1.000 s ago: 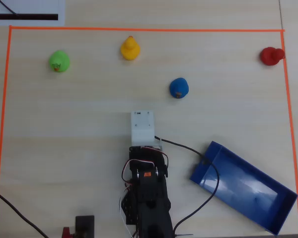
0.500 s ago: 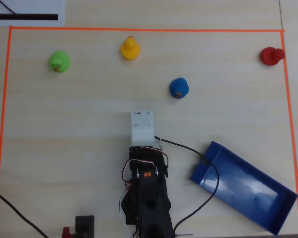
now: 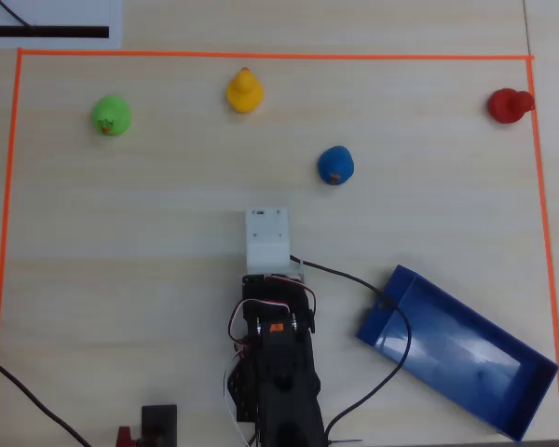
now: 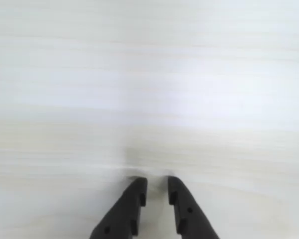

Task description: Grasp green duck and put it into box.

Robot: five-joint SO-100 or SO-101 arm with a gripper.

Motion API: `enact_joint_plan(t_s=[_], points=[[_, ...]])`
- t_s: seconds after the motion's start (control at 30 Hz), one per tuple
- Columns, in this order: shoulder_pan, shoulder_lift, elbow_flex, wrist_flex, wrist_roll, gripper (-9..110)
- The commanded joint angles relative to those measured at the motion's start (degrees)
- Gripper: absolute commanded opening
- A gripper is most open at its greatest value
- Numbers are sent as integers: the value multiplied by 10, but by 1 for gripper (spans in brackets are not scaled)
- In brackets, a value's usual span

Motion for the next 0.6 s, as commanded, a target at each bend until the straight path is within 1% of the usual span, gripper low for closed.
enact_joint_plan(t_s=[0.0,0.3,0.4,0.57], points=[[6,1,-2,10,2,3],[6,1,-2,10,2,4],[6,1,-2,10,2,1],[0,1,-2,6,-1,1]])
